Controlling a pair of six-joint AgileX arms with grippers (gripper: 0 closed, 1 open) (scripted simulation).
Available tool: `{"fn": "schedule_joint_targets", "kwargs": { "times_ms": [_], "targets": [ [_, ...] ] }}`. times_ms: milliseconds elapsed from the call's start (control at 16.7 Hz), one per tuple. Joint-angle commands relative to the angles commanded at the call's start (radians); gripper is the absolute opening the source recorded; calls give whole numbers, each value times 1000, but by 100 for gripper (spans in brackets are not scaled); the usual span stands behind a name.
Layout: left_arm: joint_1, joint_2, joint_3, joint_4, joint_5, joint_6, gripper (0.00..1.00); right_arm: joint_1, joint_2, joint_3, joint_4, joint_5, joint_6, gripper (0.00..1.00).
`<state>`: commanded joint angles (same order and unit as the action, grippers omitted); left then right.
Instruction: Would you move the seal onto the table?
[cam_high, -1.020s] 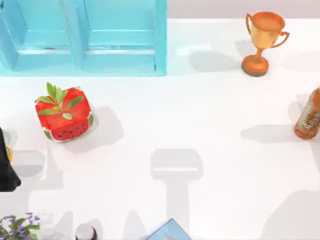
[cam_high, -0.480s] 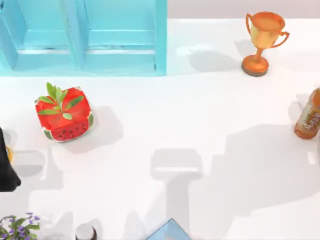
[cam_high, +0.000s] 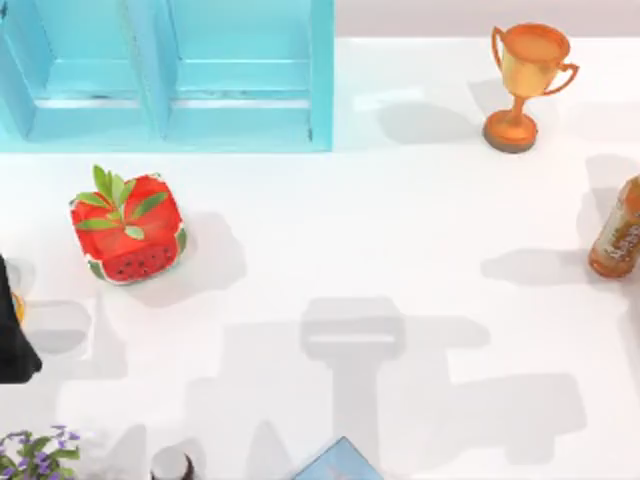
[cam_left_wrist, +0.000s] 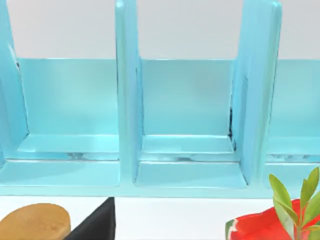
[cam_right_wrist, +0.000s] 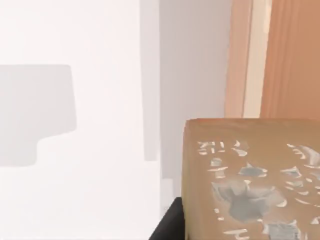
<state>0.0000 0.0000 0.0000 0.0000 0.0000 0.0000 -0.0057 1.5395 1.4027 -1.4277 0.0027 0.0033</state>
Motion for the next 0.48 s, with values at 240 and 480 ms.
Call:
{"fn": "schedule_joint_targets", "kwargs": {
  "times_ms": [240, 480],
  "targets": [
    [0, 0, 0, 0, 0, 0, 100, 8, -1, 6, -11, -1, 5, 0],
    [0, 0, 0, 0, 0, 0, 100, 39, 37, 38, 0, 5, 41, 0]
  ]
}}
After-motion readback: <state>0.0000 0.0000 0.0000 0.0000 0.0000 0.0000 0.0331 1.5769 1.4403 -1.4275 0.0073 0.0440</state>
